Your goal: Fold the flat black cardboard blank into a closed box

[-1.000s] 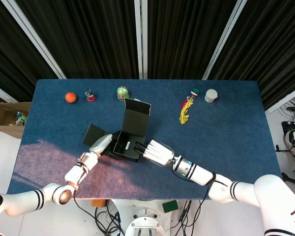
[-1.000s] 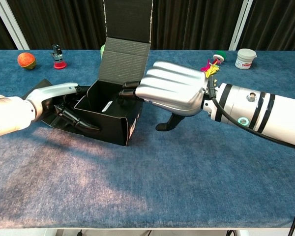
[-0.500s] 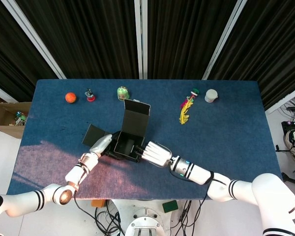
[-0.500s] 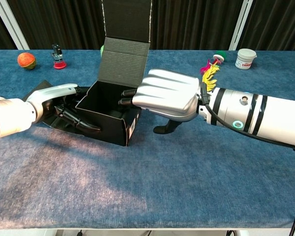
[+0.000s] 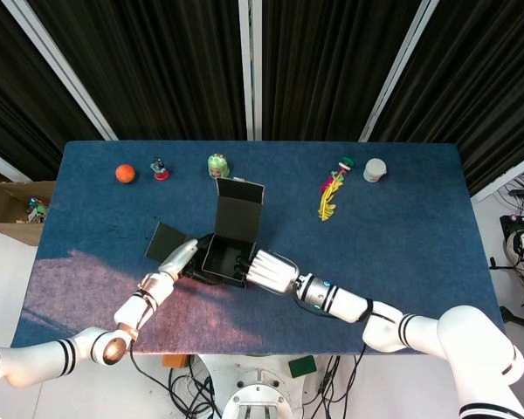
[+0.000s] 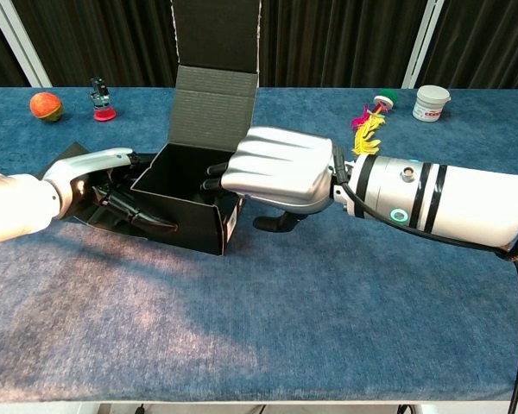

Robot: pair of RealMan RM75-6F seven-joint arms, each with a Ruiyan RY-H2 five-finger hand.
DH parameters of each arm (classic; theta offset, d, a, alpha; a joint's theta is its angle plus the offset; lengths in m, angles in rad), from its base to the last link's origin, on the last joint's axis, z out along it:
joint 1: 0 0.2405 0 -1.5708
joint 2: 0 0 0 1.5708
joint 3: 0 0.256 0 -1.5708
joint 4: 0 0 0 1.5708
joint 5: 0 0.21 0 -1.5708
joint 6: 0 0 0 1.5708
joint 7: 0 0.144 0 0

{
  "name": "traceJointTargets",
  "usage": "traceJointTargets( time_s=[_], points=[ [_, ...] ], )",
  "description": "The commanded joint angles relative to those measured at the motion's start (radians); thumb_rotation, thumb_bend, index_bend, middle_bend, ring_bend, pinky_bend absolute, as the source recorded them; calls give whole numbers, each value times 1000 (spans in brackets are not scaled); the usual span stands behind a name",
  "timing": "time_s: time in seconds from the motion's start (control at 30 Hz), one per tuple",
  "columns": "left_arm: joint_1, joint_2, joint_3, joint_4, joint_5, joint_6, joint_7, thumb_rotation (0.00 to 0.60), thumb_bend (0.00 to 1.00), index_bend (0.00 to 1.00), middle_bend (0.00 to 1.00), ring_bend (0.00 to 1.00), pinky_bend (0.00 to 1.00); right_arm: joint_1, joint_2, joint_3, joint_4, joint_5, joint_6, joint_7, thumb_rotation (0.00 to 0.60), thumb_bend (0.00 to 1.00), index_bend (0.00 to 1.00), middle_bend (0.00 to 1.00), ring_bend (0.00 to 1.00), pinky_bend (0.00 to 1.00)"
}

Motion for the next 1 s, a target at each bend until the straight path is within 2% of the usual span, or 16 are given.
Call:
traceJointTargets(
  time_s=[0.03,0.1,0.2,0.37,0.43,0.47,0.5,0.6,0.7,0.9,1.0],
  points=[
    [2,2,2,-2,3,2,3,600,26,464,428,537,786,5,-1,7,7,5,-1,4,600,354,1000,907,762,1000],
    [5,1,4,0,5,10,11,600,26,464,428,537,785,6,0,8,11,3,5,7,600,353,1000,972,776,1000],
    [10,-4,4,2,4,24,22,600,25,459,427,537,782,7,4,4,16,-2,12,10,600,353,1000,1000,789,1000],
    [14,-9,6,-1,10,44,44,600,26,437,408,534,748,2,5,-1,34,-13,38,14,600,340,1000,997,786,1000],
    [15,-9,7,-7,14,56,59,600,26,407,387,508,727,1,9,-1,35,-15,47,12,600,337,991,928,779,1000],
    [16,-9,7,-10,16,63,66,600,26,389,367,479,706,-1,12,0,31,-14,51,11,600,333,951,850,772,1000],
    [17,-10,7,-13,19,71,73,600,26,372,343,437,681,-2,15,2,27,-13,55,10,600,319,856,735,758,1000],
    [24,-9,8,-27,23,100,101,600,27,330,268,289,588,-7,29,13,8,-5,69,3,600,229,594,504,730,1000],
    [30,-4,13,-44,19,121,140,600,27,296,215,219,489,-12,46,28,-23,10,74,-4,600,142,345,321,708,1000],
    [39,6,31,-92,2,158,245,600,26,159,116,107,315,-30,80,43,-77,48,66,-25,600,66,127,178,698,1000],
    [41,6,31,-112,-14,167,275,600,27,139,105,94,294,-41,90,39,-85,57,62,-41,600,63,86,157,695,1000]
  ],
)
